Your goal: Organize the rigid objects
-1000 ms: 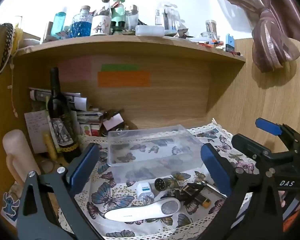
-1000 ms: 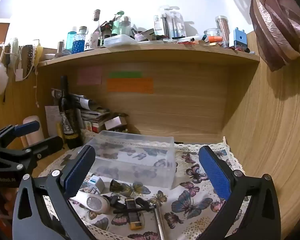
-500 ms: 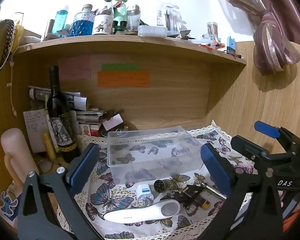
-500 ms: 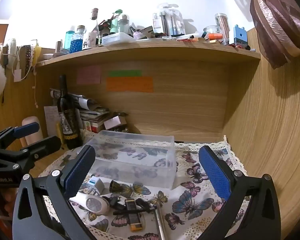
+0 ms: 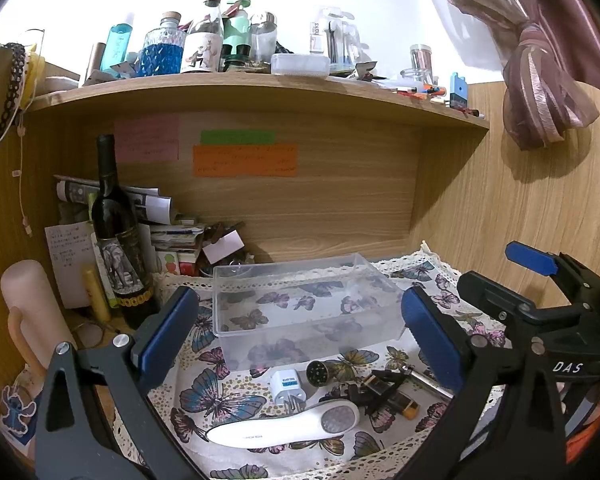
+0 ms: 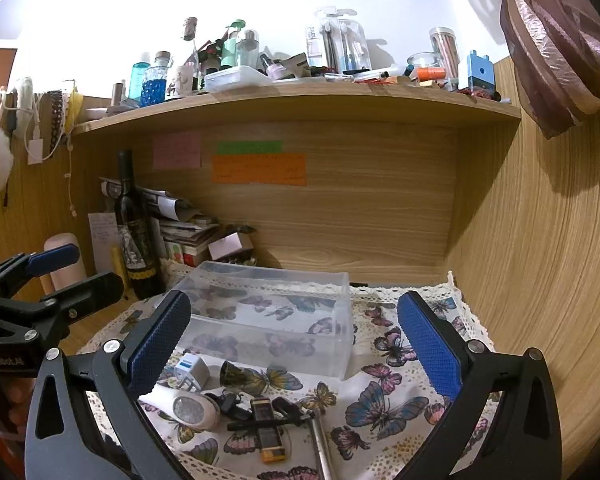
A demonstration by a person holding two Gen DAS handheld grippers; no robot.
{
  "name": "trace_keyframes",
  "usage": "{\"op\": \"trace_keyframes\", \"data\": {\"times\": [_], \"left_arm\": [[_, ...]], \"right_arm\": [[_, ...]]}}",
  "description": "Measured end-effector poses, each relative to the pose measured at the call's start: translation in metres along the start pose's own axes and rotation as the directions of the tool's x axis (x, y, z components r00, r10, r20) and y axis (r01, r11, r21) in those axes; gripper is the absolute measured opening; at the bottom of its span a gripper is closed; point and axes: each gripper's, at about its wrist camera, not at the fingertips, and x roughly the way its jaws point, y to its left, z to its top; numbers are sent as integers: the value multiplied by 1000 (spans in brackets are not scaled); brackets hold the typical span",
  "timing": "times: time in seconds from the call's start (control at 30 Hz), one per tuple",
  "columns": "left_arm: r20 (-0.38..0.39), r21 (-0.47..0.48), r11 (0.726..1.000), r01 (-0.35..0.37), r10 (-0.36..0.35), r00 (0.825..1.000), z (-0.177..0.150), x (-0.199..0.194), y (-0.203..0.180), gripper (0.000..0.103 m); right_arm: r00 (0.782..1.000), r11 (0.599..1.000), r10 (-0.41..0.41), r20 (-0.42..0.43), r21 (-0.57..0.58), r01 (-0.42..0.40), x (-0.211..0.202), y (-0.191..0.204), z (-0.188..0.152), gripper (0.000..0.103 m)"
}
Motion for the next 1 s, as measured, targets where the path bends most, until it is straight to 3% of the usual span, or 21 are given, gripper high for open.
{"op": "trace_keyframes", "data": {"times": [1.0], "left_arm": [[14,-5,1000,7,-7,1000,0,-4,1,103]], "right_arm": [[1000,1000,-1,3,-3,1,-3,3,1,103]]}}
